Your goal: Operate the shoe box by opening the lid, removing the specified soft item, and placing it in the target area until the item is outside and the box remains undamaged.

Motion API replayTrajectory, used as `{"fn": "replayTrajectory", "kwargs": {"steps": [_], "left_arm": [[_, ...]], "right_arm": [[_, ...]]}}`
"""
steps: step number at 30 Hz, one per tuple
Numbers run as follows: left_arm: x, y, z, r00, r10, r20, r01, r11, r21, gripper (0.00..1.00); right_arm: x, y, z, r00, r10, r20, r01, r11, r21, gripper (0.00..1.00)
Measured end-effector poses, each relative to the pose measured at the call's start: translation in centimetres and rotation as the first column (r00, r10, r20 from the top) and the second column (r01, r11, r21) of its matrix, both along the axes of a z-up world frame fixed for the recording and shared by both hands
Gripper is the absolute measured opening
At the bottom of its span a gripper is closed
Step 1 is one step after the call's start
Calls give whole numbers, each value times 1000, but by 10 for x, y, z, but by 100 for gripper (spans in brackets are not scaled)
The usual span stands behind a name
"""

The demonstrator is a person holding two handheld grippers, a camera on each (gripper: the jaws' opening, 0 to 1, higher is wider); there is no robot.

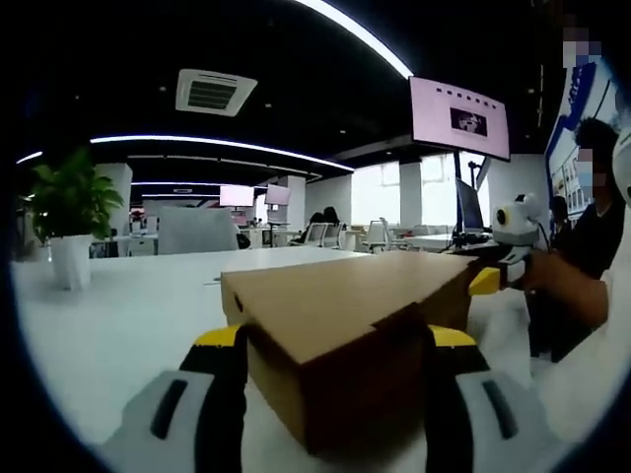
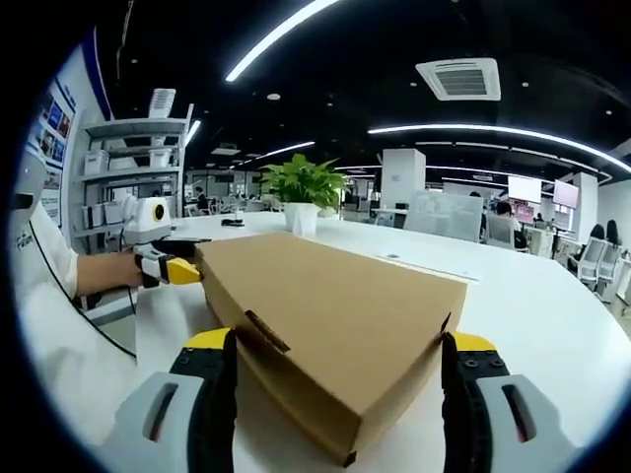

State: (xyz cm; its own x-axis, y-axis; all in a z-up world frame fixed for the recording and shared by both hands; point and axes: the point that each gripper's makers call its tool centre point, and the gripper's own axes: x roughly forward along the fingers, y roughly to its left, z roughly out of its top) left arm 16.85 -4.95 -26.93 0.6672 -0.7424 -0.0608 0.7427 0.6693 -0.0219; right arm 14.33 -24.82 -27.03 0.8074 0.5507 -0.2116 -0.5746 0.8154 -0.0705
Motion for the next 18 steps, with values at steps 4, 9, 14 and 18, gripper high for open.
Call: {"fn": "replayTrajectory", "kwargs": {"steps": [4, 9, 14, 18], "left_arm": [[-1, 2, -1, 1000, -4, 4, 4, 1000, -2, 73], [-2, 6, -1, 1000, -11, -4, 11, 1000, 9, 70], [-3, 12, 3, 999, -11, -44, 9, 999, -34, 67], [-13, 15, 4, 996, -47, -73, 45, 999, -29, 61]], "right_arm": [[-1, 0, -6, 1000, -5, -4, 5, 994, -107, 90], [0, -1, -3, 1000, -17, 13, 17, 999, -31, 90], [-7, -3, 3, 1000, -2, 9, 2, 1000, 23, 87], [-16, -5, 11, 1000, 14, 16, -14, 1000, 25, 85]]}}
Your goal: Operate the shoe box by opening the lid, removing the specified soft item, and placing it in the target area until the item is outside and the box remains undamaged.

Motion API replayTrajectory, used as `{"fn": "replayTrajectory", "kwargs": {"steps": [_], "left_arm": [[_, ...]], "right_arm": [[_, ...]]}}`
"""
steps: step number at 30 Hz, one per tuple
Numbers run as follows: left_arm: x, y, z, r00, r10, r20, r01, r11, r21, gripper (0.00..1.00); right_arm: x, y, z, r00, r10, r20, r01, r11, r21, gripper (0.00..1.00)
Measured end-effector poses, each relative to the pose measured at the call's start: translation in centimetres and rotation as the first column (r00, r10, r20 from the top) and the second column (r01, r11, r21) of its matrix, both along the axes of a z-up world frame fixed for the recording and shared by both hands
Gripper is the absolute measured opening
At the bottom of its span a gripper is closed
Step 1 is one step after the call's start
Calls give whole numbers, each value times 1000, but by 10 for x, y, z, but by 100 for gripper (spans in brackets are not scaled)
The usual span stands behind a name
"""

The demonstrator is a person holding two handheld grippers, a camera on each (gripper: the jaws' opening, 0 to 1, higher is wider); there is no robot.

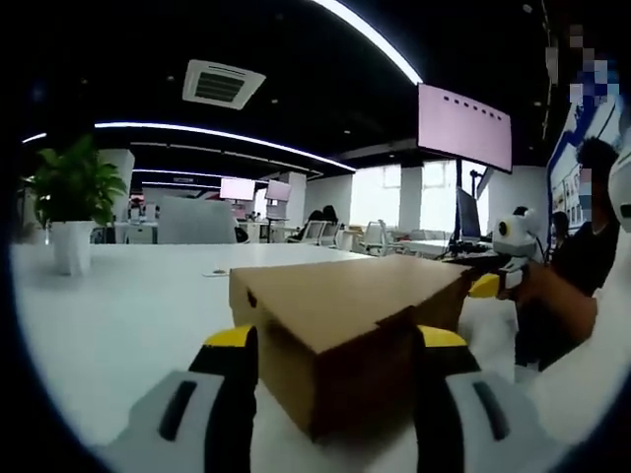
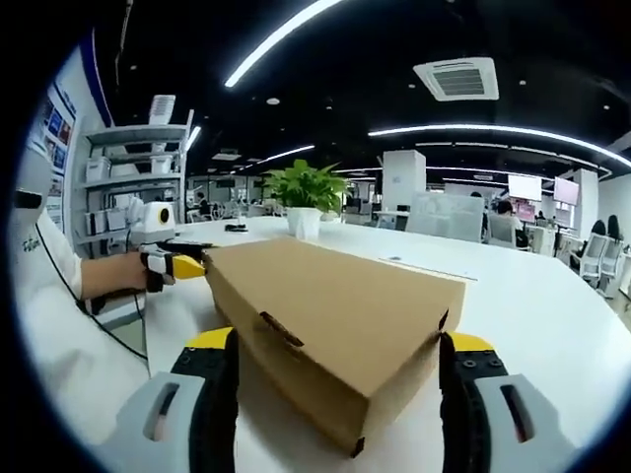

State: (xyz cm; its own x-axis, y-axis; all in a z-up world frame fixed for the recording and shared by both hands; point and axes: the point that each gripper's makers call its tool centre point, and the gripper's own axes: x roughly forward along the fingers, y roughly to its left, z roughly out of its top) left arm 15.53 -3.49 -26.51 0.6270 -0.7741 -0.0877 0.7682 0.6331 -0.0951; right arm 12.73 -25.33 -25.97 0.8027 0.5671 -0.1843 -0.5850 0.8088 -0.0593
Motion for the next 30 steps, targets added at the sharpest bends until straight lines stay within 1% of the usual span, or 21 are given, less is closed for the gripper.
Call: {"fn": "replayTrajectory", "kwargs": {"steps": [1, 4, 6, 8, 9, 10, 11, 12, 13, 14, 15, 17, 18, 19, 20, 22, 24, 26, 28, 29, 30], "left_arm": [[-3, 4, 2, 1000, 2, 7, -2, 1000, 4, 62], [-10, 14, 7, 1000, 1, 21, -1, 1000, -3, 70], [-14, 20, 11, 1000, -2, 28, 2, 1000, -2, 70], [-14, 23, 18, 997, 4, 77, -5, 1000, 8, 70], [-16, 23, 19, 997, -6, 83, 5, 1000, 11, 69], [-23, 17, 23, 993, -76, 95, 75, 997, 7, 69], [-23, 19, 23, 993, -76, 95, 74, 997, 25, 66], [-20, 22, 22, 990, -61, 124, 52, 996, 67, 60], [-18, 25, 23, 989, -43, 144, 31, 996, 89, 56], [-19, 26, 23, 992, -37, 124, 26, 996, 90, 54], [-21, 27, 30, 990, -33, 140, 25, 998, 61, 55], [-23, 29, 39, 983, -21, 181, 13, 999, 46, 54], [-24, 30, 40, 981, -15, 193, 5, 999, 52, 52], [-24, 32, 42, 974, -6, 225, -14, 996, 86, 52], [-24, 32, 42, 971, -9, 239, -19, 993, 114, 51], [-27, 29, 45, 971, -8, 237, -18, 994, 109, 52], [-30, 26, 49, 968, -15, 249, -14, 993, 116, 54], [-28, 28, 51, 952, -9, 305, -46, 984, 172, 55], [-25, 30, 49, 940, -2, 340, -82, 969, 233, 52], [-23, 30, 38, 934, -38, 357, -91, 937, 338, 46], [-21, 32, 31, 935, -44, 351, -102, 916, 388, 42]], "right_arm": [[-2, -2, 9, 999, 1, 35, 0, 1000, -20, 84], [-10, -5, 25, 997, 19, 77, -17, 1000, -20, 82], [-14, -5, 32, 994, 32, 101, -30, 999, -25, 81], [-16, -6, 36, 993, 30, 110, -27, 999, -29, 79], [-17, -6, 38, 993, 28, 118, -25, 999, -24, 77], [-18, -6, 41, 991, 31, 129, -30, 999, -13, 76], [-20, -5, 44, 990, 36, 139, -36, 999, -1, 76], [-20, -5, 46, 989, 37, 144, -39, 999, 8, 77], [-22, -4, 47, 989, 45, 144, -47, 999, 16, 77], [-26, -1, 47, 988, 67, 140, -70, 997, 18, 77], [-27, 0, 48, 987, 68, 146, -71, 997, 18, 76], [-30, 0, 50, 984, 67, 162, -69, 998, 7, 73], [-30, 0, 51, 985, 67, 162, -69, 998, 6, 72], [-32, 0, 51, 985, 70, 158, -72, 997, 6, 70], [-33, 1, 50, 986, 76, 151, -78, 997, 11, 69], [-37, 3, 51, 986, 91, 141, -95, 995, 20, 68], [-41, 6, 52, 983, 112, 147, -117, 993, 24, 69], [-44, 8, 53, 977, 130, 167, -131, 991, -2, 69], [-44, 8, 55, 974, 126, 188, -123, 992, -29, 69], [-44, 7, 56, 970, 126, 207, -118, 992, -48, 69], [-45, 8, 57, 966, 134, 222, -124, 990, -62, 69]]}}
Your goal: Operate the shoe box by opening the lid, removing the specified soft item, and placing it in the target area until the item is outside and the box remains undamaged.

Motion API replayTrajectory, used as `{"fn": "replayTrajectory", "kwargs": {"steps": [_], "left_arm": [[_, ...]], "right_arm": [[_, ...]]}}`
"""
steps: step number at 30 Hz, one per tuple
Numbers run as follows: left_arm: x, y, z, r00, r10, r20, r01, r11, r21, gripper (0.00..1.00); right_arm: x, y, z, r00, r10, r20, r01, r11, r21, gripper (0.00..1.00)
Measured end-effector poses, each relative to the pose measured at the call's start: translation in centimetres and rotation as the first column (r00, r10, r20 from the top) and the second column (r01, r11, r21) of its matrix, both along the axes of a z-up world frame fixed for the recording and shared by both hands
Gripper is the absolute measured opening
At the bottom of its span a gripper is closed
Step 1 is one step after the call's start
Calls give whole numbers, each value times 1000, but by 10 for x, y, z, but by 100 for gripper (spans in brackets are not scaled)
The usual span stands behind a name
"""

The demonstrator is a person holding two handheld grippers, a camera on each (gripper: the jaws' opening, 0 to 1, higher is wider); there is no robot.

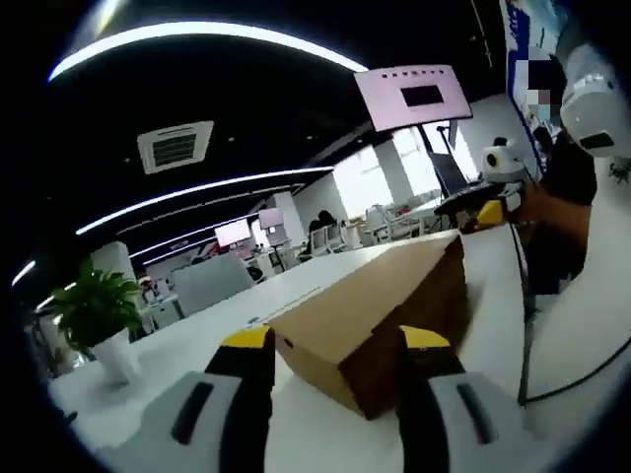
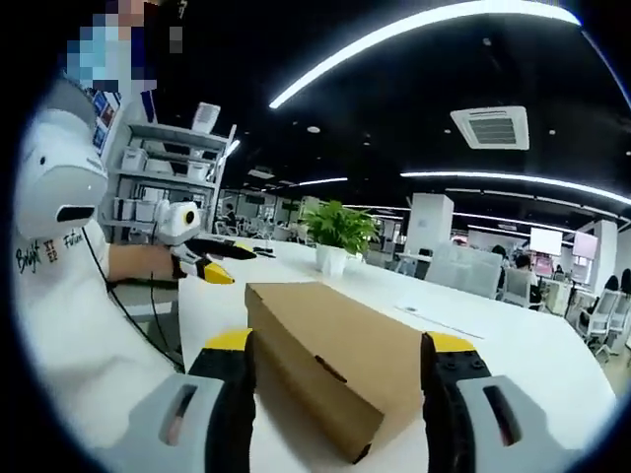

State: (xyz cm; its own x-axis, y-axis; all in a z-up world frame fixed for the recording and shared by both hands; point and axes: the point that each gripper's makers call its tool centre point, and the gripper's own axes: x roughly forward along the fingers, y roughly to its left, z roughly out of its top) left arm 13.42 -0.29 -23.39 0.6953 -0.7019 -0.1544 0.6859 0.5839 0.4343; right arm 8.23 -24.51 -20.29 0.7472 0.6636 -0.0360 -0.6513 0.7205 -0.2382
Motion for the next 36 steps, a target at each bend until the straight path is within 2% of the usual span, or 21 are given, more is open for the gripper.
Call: {"fn": "replayTrajectory", "kwargs": {"steps": [1, 2, 3, 4, 6, 7, 10, 14, 17, 18, 19, 20, 22, 26, 28, 33, 36], "left_arm": [[2, 0, -2, 1000, 24, 4, -24, 1000, 4, 42], [-1, -3, 0, 1000, 4, 5, -3, 999, -33, 46], [-6, -8, 5, 999, -32, -13, 31, 995, -99, 48], [-9, -9, 8, 999, -50, -11, 48, 991, -125, 48], [-12, -9, 13, 996, -66, 60, 70, 995, -69, 46], [-11, -6, 13, 995, -47, 92, 50, 998, -31, 46], [-16, -10, 14, 993, -57, 108, 58, 998, -7, 49], [-23, -15, 16, 978, -91, 188, 76, 993, 87, 51], [-26, -18, 18, 978, -106, 179, 94, 993, 72, 52], [-27, -18, 24, 963, -116, 242, 94, 991, 100, 52], [-26, -17, 25, 953, -113, 281, 72, 986, 152, 52], [-26, -16, 24, 949, -112, 295, 56, 980, 190, 52], [-28, -19, 21, 946, -128, 296, 58, 970, 236, 53], [-28, -21, 25, 942, -119, 314, 48, 973, 225, 54], [-27, -20, 25, 939, -117, 322, 39, 970, 240, 54], [-25, -17, 22, 932, -121, 341, 20, 958, 285, 53], [-21, -11, 24, 932, -73, 354, -38, 954, 296, 46]], "right_arm": [[-1, 0, 0, 1000, -2, 6, 2, 1000, -5, 68], [0, -1, 0, 1000, -7, 10, 7, 1000, -15, 68], [-2, -1, 1, 999, -3, 36, 5, 999, -32, 68], [-3, -1, 5, 997, -2, 77, 6, 999, -48, 67], [-7, 0, 9, 991, 12, 130, -2, 997, -75, 63], [-10, 1, 9, 991, 16, 132, -5, 997, -80, 61], [-14, 4, 14, 985, 35, 172, -17, 995, -101, 59], [-15, 6, 18, 973, 39, 226, -1, 987, -163, 57], [-19, 11, 21, 963, 54, 266, 1, 980, -201, 57], [-20, 13, 19, 962, 62, 265, -2, 975, -223, 57], [-20, 14, 18, 962, 65, 265, -1, 972, -236, 57], [-21, 14, 18, 958, 69, 277, 4, 967, -256, 57], [-23, 17, 18, 947, 87, 309, 9, 955, -296, 55], [-24, 22, 12, 940, 111, 322, 14, 932, -363, 53], [-23, 22, 8, 939, 108, 327, 34, 916, -401, 51], [-24, 24, 7, 935, 115, 336, 48, 898, -438, 52], [-24, 27, 5, 934, 119, 337, 59, 879, -473, 54]]}}
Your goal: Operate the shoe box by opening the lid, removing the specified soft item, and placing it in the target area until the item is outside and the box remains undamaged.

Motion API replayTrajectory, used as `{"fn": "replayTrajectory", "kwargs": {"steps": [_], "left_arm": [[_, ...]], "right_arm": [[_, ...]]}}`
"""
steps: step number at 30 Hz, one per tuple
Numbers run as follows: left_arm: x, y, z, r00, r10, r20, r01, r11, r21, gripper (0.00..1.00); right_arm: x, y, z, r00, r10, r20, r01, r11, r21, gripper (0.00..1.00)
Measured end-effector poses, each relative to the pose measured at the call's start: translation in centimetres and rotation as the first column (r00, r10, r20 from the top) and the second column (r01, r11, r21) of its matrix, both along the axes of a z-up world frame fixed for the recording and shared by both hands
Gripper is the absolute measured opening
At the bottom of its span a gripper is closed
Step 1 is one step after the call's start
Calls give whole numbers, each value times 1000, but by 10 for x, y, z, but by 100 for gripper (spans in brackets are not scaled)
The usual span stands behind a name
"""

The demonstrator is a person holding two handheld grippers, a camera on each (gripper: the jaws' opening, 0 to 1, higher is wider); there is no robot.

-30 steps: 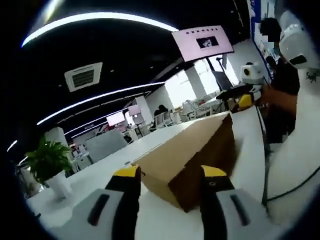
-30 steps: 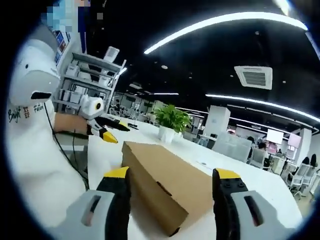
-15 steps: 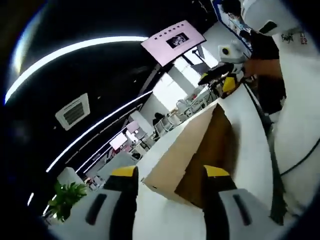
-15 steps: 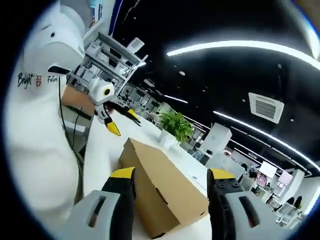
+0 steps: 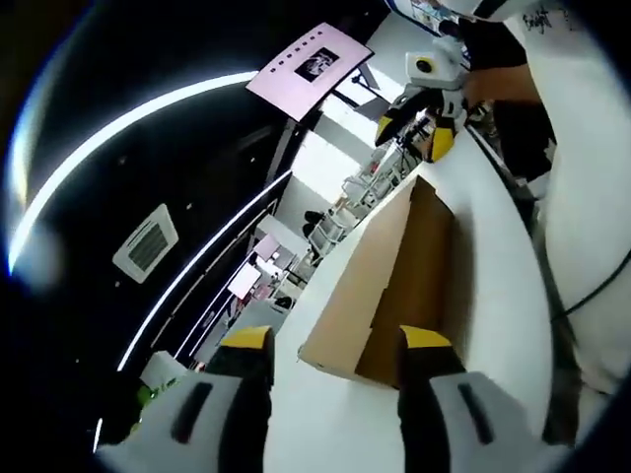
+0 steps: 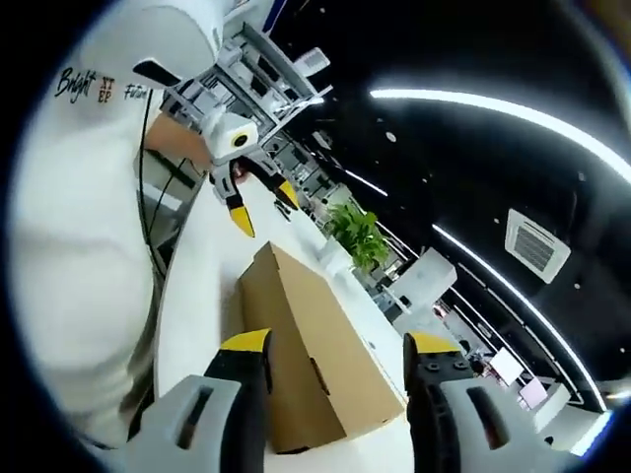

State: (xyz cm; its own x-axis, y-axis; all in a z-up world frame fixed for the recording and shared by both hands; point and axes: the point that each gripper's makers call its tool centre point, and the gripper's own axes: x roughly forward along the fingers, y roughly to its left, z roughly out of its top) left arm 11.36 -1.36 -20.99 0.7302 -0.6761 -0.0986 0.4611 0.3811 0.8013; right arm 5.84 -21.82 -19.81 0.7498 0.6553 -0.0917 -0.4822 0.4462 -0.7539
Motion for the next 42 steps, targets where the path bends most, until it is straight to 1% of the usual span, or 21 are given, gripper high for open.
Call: {"fn": "replayTrajectory", "kwargs": {"steps": [2, 3, 4, 5, 7, 8, 9, 11, 14, 16, 17, 19, 22, 27, 31, 32, 34, 35, 38, 40, 42], "left_arm": [[0, 1, -2, 999, 18, -34, -18, 1000, -2, 48], [0, 0, -1, 1000, 12, -28, -12, 1000, 1, 49], [-4, -4, -2, 1000, -25, 3, 25, 999, 33, 48], [-5, -4, -4, 1000, -26, 0, 26, 999, 44, 48], [-3, -2, -9, 1000, 0, -6, 0, 998, 63, 48], [-1, -2, -11, 1000, 11, 3, -11, 997, 73, 48], [0, -1, -11, 1000, 19, 14, -20, 997, 80, 48], [-1, -2, -12, 999, 16, 38, -20, 995, 95, 49], [-1, -2, -15, 999, 11, 39, -15, 994, 112, 49], [3, 1, -12, 996, 43, 77, -51, 993, 109, 53], [5, 1, -13, 996, 47, 81, -56, 992, 111, 54], [3, -1, -19, 998, 29, 49, -35, 992, 122, 53], [1, -2, -24, 998, 21, 59, -29, 990, 141, 52], [2, -3, -25, 997, 19, 70, -29, 989, 143, 52], [5, 0, -25, 996, 39, 86, -51, 988, 148, 54], [5, 0, -26, 995, 36, 93, -51, 986, 157, 53], [6, 0, -31, 995, 30, 95, -47, 983, 175, 51], [6, 0, -32, 995, 32, 95, -48, 983, 176, 51], [8, 2, -34, 995, 36, 92, -51, 984, 171, 51], [10, 3, -36, 995, 43, 91, -58, 983, 176, 51], [12, 3, -36, 991, 52, 122, -75, 978, 193, 50]], "right_arm": [[2, 0, -3, 1000, -25, 13, 25, 999, -49, 55], [3, 0, -3, 999, -35, 27, 37, 997, -68, 54], [2, -2, -4, 999, -43, 31, 45, 996, -77, 54], [2, -3, -4, 998, -49, 35, 52, 995, -81, 54], [1, -6, -3, 998, -53, 42, 56, 995, -87, 54], [1, -7, -3, 997, -54, 50, 58, 994, -92, 54], [3, -10, -1, 995, -66, 79, 74, 992, -105, 53], [4, -12, -3, 994, -78, 82, 87, 989, -120, 53], [4, -14, -4, 993, -84, 85, 95, 987, -128, 53], [3, -14, -5, 993, -80, 82, 90, 988, -124, 53], [3, -14, -5, 994, -79, 81, 88, 989, -118, 53], [3, -15, -5, 992, -83, 91, 92, 990, -109, 53], [3, -17, -2, 991, -82, 101, 91, 992, -85, 54], [2, -18, 1, 987, -86, 137, 99, 990, -98, 54], [4, -17, -7, 987, -80, 142, 101, 984, -146, 50], [5, -17, -9, 987, -81, 142, 102, 984, -148, 51], [10, -20, -12, 988, -84, 132, 100, 988, -121, 54], [12, -21, -15, 991, -85, 101, 93, 993, -77, 53], [17, -27, -26, 986, -115, 118, 130, 982, -135, 53], [18, -26, -34, 989, -114, 96, 126, 983, -135, 53], [18, -25, -38, 988, -116, 98, 130, 980, -150, 53]]}}
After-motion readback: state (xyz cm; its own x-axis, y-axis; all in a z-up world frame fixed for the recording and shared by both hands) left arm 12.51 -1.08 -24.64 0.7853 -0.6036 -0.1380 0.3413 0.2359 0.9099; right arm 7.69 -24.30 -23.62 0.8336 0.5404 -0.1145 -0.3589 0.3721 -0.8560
